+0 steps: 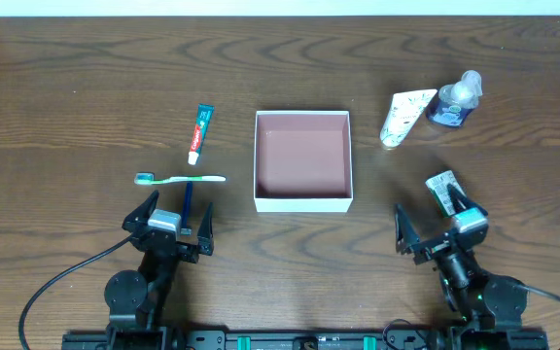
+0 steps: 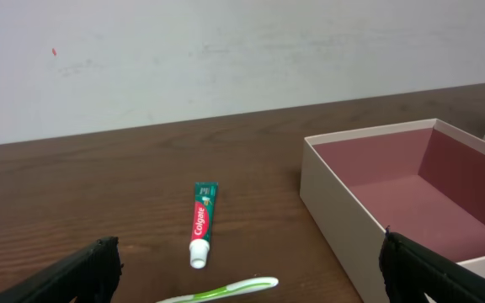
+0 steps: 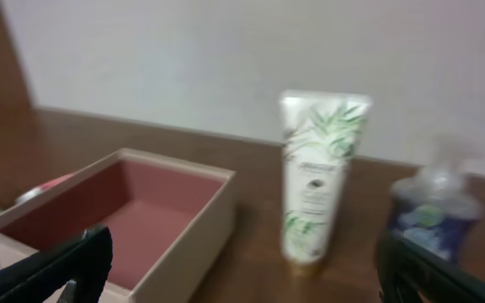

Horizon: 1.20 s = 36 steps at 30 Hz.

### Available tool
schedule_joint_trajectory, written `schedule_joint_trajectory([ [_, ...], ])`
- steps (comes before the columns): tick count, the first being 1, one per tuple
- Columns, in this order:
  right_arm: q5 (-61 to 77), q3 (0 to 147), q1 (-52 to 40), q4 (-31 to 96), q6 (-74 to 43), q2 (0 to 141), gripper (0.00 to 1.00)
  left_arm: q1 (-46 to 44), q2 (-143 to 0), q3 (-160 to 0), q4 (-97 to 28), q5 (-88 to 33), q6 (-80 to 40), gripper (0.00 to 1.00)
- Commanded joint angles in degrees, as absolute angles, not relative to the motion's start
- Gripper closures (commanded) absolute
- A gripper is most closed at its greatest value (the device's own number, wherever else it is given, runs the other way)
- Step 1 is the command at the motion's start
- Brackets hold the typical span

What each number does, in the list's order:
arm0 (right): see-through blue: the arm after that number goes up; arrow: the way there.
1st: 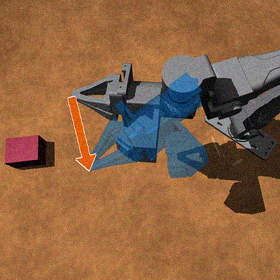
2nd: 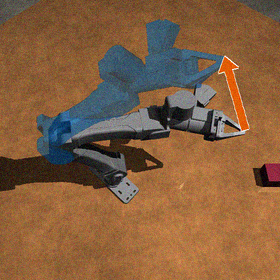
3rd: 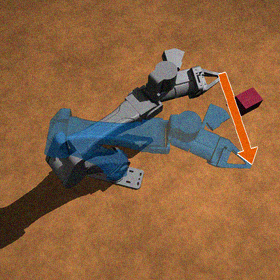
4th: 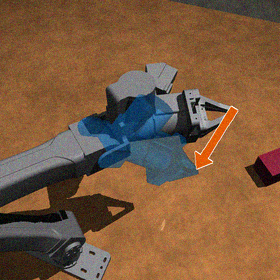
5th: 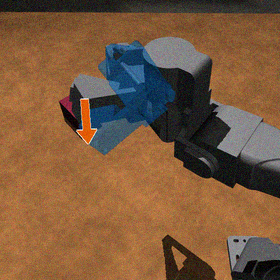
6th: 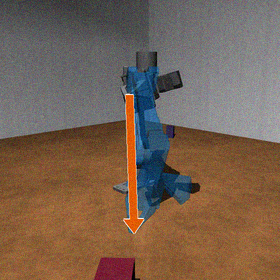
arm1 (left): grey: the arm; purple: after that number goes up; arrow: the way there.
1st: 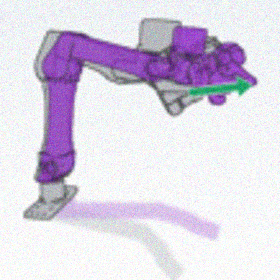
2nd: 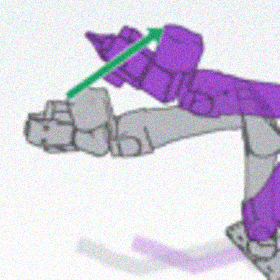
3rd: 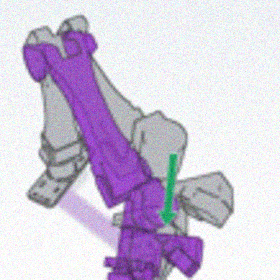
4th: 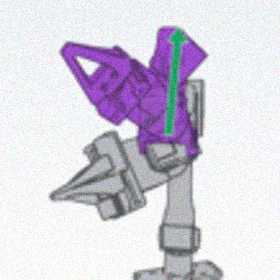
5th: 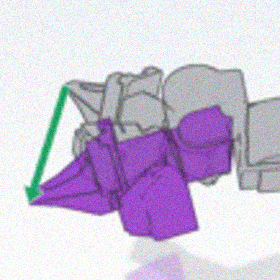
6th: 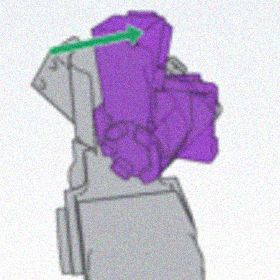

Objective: Pack container
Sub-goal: 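Reach the right gripper to the white Pantene tube and close on it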

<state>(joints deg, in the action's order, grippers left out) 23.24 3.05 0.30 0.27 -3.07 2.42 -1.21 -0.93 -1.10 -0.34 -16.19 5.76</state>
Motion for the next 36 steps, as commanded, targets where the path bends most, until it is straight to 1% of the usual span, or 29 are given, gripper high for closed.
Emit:
schedule_joint_trajectory([
  [1, 28.97, 12.64, -0.03, 3.31, -0.71, 7.09, 0.01, -0.89, -1.04, -0.23, -2.52, -17.34, 5.04, 0.02],
  [4, 28.97, 24.16, -0.03, 9.78, 2.94, 15.73, 0.01, -0.89, -1.04, -0.23, -2.52, -17.37, 5.04, 0.02],
  [8, 28.99, 43.42, -0.08, 21.47, 6.76, 31.9, 0.01, -0.89, -1.04, -0.23, -2.52, -17.34, 5.04, 0.02],
  [10, 28.99, 55.24, -0.08, 29.3, 6.74, 41.52, 0.01, -0.89, -1.04, -0.23, -2.52, -17.37, 5.04, 0.02],
  [13, 29.04, 68.31, -0.08, 36.91, 6.46, 51.64, 0.01, -0.89, -1.04, -0.23, -2.52, -17.34, 5.04, 0.02],
  [16, 28.97, 76.42, -0.05, 40.82, 2.48, 58.63, 0.01, -0.89, -1.04, -0.23, -2.52, -17.37, 5.04, 0.02],
  [19, 28.47, 79.15, 0.05, 41.21, 2.13, 63.2, 0.01, -0.89, -1.04, -0.23, -2.52, -17.37, 5.04, 0.02],
  [26, 26.26, 79.18, 2.17, 39.57, 6.02, 71.02, 0.01, -0.89, -1.04, -0.23, -2.52, -17.34, 5.04, 0.02],
  [33, 26.02, 79.18, 3.97, 37.76, 11.53, 78.32, 0.01, -0.89, -1.04, -0.23, -2.52, -17.34, 5.04, 0.02],
  [36, 27.99, 79.18, 3.97, 36.58, 14.02, 80.99, 0.01, -0.89, -1.04, -0.23, -2.52, -17.34, 5.04, 0.02],
])
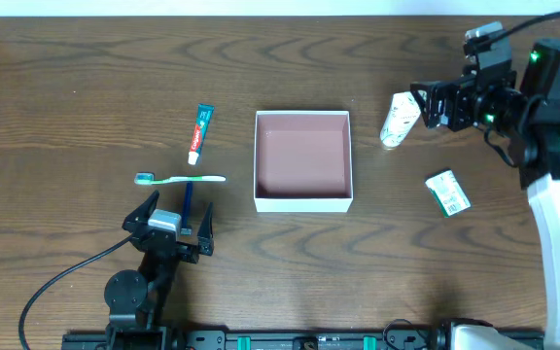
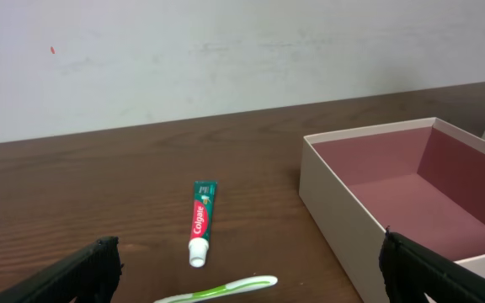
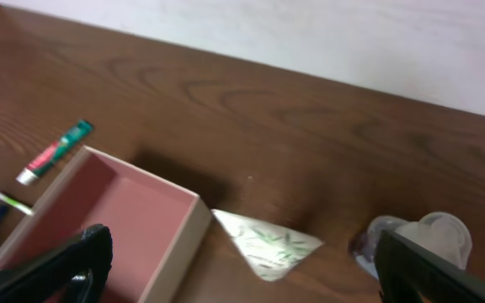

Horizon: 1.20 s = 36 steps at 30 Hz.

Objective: Pack container
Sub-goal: 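Reach the right gripper to the white Pantene tube and close on it, then lift the Pantene tube with the right gripper and carry it over the box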

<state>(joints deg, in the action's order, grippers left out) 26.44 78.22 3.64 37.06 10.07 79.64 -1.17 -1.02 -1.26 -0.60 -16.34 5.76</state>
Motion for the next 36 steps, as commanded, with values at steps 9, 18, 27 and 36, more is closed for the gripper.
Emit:
schedule_joint_trajectory([
  [9, 30.48, 79.18, 3.97, 35.79, 19.09, 87.92, 0.06, -0.89, -1.04, -0.23, -2.52, -17.34, 5.04, 0.02],
  [18, 33.04, 79.15, 3.97, 38.02, 24.32, 92.77, 0.13, -0.89, -1.04, -0.23, -2.52, -17.34, 5.04, 0.02],
  [27, 33.12, 79.11, 4.1, 38.83, 25.36, 93.89, 0.36, -0.89, -1.04, -0.23, -2.52, -17.34, 5.04, 0.02],
  [36, 33.04, 78.96, 4.12, 41.23, 25.36, 93.89, 0.64, -0.89, -1.04, -0.23, -2.52, -17.37, 5.04, 0.02],
])
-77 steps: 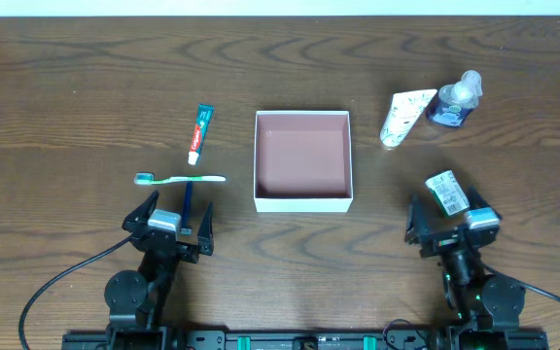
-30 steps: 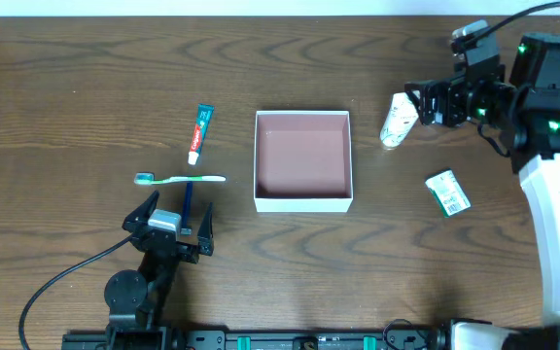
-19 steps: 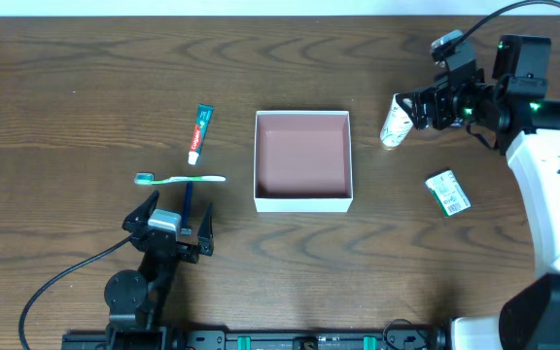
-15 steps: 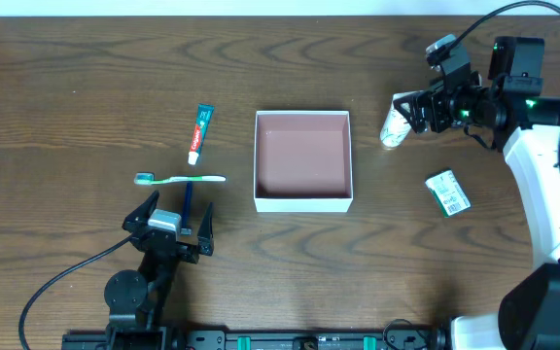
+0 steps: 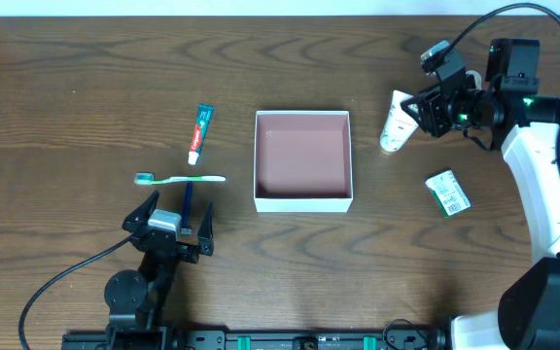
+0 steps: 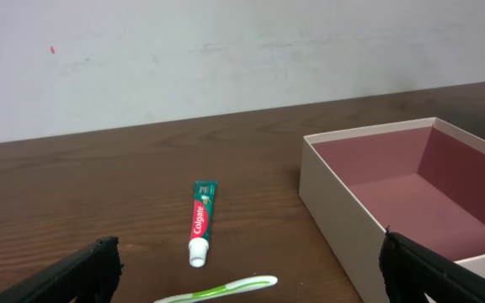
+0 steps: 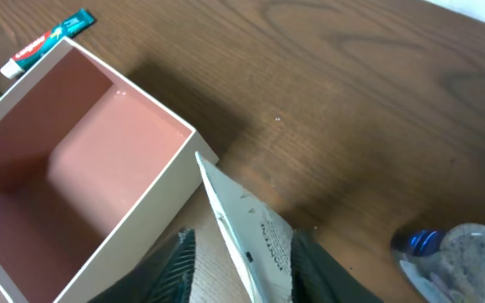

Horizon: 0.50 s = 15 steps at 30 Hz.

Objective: Pack container
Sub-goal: 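Lift the Pantene tube with the right gripper and carry it over the box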

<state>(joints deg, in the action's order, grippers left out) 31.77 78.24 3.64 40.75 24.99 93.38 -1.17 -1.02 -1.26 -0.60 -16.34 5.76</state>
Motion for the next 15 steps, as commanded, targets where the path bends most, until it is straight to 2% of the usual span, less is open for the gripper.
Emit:
schedule_joint_trajectory([
  [1, 33.04, 78.96, 4.12, 41.43, 25.34, 93.89, 0.66, -0.89, -1.04, -0.23, -2.52, -17.34, 5.04, 0.02],
  [11, 33.04, 78.96, 4.1, 43.07, 25.32, 93.89, 0.69, -0.89, -1.04, -0.23, -2.52, -17.34, 5.04, 0.02],
  [15, 33.04, 78.96, 4.08, 42.89, 25.34, 93.89, 0.78, -0.89, -1.04, -0.23, -2.52, -17.34, 5.04, 0.02],
])
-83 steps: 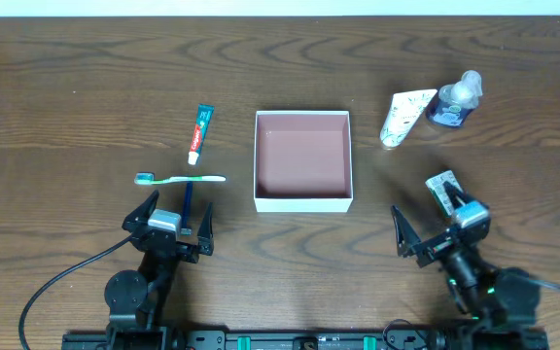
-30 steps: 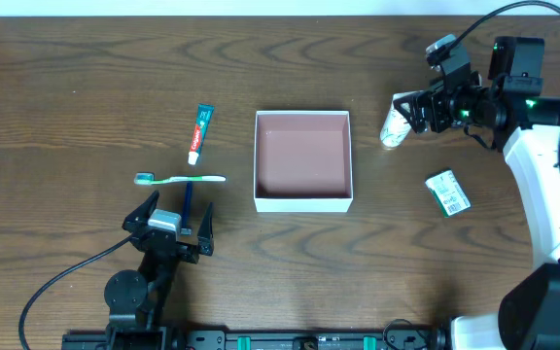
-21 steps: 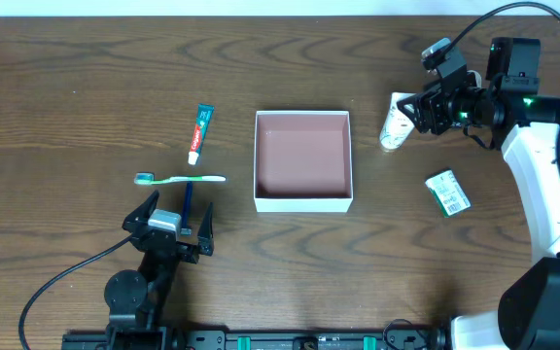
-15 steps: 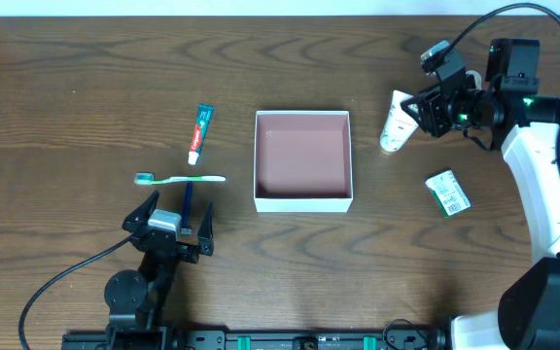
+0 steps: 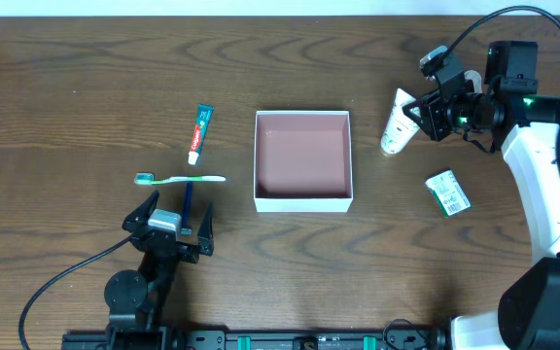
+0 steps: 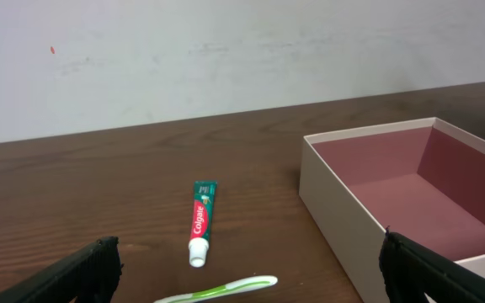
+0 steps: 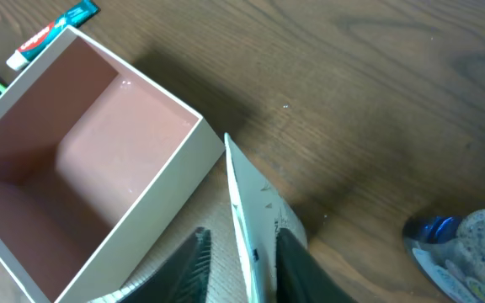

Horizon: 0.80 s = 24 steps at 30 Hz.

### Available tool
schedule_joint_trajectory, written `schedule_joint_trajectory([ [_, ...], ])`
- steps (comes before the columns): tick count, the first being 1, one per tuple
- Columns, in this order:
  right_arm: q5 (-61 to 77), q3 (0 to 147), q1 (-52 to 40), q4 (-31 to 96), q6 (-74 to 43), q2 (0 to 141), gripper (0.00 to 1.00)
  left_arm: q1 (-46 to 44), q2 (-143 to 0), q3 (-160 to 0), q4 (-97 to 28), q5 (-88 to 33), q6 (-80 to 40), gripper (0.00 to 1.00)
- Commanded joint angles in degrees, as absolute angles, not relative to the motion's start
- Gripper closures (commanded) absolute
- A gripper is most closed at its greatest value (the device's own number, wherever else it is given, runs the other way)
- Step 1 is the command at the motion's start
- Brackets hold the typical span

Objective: Pack container
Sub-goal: 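Lift the Pantene tube with the right gripper and carry it over the box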

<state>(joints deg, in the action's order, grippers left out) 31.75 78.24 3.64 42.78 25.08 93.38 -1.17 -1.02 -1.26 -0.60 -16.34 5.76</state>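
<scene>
An open white box with a pink inside (image 5: pixel 262 160) stands mid-table. Right of it lies a white leaf-printed tube (image 5: pixel 395 122). My right gripper (image 5: pixel 418 109) is low over it. In the right wrist view the tube (image 7: pixel 255 220) stands between the fingers (image 7: pixel 289 263), touching one, with a gap to the other. The jaws are narrowed but open. Left of the box lie a Colgate toothpaste (image 5: pixel 200 132), a green toothbrush (image 5: pixel 180 179) and a blue stick (image 5: pixel 187 202). My left gripper (image 5: pixel 168 228) rests near the front edge, open wide and holding nothing.
A blue soap pump bottle (image 7: pixel 470 244) stands just right of the tube, under my right arm in the overhead view. A small green-and-white packet (image 5: pixel 447 192) lies at front right. The box wall (image 7: pixel 162 198) is close to the left of my right fingers.
My right gripper's fingers have drawn closer together around the white tube, and the tube has shifted slightly. The left arm and everything else are unchanged.
My right gripper first rested open at the table's front right, facing the tube and bottle. Then it was up over the far right beside them. Then it stood low with open fingers astride the white tube, and now they have narrowed on it.
</scene>
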Motion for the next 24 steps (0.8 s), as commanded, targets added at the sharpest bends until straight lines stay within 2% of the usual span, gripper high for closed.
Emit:
schedule_joint_trajectory([
  [1, 33.04, 78.96, 4.05, 42.78, 25.34, 93.89, 0.82, -0.89, -1.04, -0.23, -2.52, -17.37, 5.04, 0.02],
  [4, 33.04, 78.96, 4.05, 42.15, 25.02, 93.89, 0.97, -0.89, -1.04, -0.23, -2.52, -17.34, 5.04, 0.02],
  [5, 33.04, 78.96, 4.05, 41.89, 24.43, 93.89, 0.99, -0.89, -1.04, -0.23, -2.52, -17.34, 5.04, 0.02],
  [15, 32.34, 80.05, 3.99, 39.0, 16.58, 93.62, 0.99, -0.89, -1.04, -0.23, -2.52, -17.34, 5.04, 0.02],
  [24, 17.04, 91.26, -0.32, 48.86, 13.65, 91.46, 0.99, -0.89, -1.04, -0.23, -2.52, -17.34, 5.04, 0.02],
])
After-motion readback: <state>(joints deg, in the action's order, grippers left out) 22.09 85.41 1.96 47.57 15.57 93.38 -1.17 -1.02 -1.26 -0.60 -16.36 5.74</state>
